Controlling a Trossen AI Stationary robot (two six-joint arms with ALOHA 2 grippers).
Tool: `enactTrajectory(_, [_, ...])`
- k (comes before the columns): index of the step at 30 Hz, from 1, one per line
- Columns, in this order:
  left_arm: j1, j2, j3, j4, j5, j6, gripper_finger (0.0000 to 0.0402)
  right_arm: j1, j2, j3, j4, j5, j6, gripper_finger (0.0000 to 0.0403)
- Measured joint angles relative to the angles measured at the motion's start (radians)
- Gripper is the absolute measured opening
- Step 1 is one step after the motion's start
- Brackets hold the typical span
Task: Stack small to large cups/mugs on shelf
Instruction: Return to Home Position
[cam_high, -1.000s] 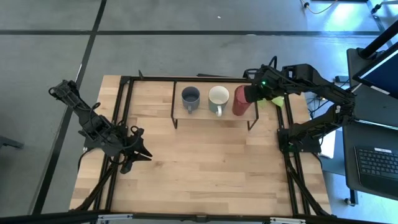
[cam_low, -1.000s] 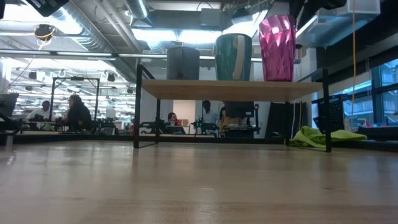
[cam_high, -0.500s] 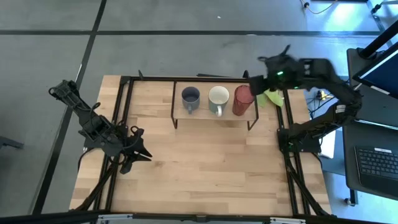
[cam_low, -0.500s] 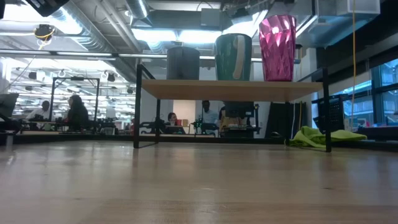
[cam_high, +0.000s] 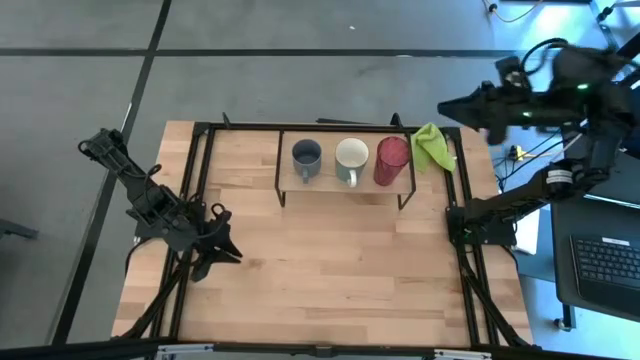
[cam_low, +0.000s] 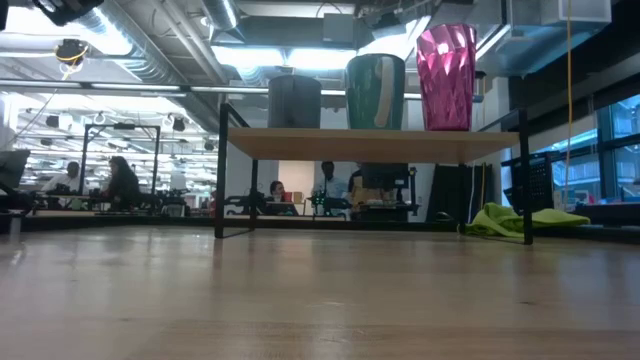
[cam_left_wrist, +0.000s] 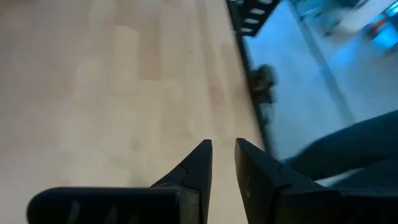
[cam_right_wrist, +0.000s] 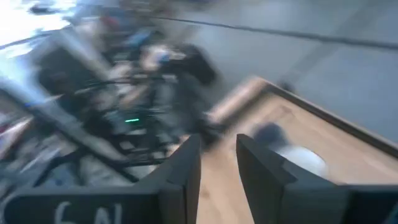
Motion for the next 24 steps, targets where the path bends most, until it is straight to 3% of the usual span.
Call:
enactTrajectory(4, [0.0,-0.002,0.0,0.104,0.026,-0.043,0.0064,0.025,-0.031,-0.029,0.144,-0.139,-0.135,0.0104])
enactTrajectory(7, [0.002,-0.024,0.0,0.271,0.012,0.098,0.0064,0.034,-0.048,-0.03,0.165,-0.195,-0.226,0.0104])
enactTrajectory(10, [0.032,-0.066,0.0,0.386,0.023,0.21,0.0064,0.05,-0.073,-0.036,0.141,-0.217,-0.307,0.0104])
enactTrajectory(13, [0.08,-0.133,0.0,0.375,0.027,0.231,0.0064,0.075,-0.121,-0.099,0.132,-0.213,-0.35,0.0104])
enactTrajectory(19, [0.115,-0.254,-0.066,0.442,0.046,0.254,0.0064,0.136,-0.286,-0.422,0.318,-0.197,-0.369,0.0104])
enactTrajectory(24, [0.106,-0.366,-0.251,0.68,0.11,0.262,0.0064,0.175,-0.49,-0.783,0.559,-0.196,-0.346,0.0104])
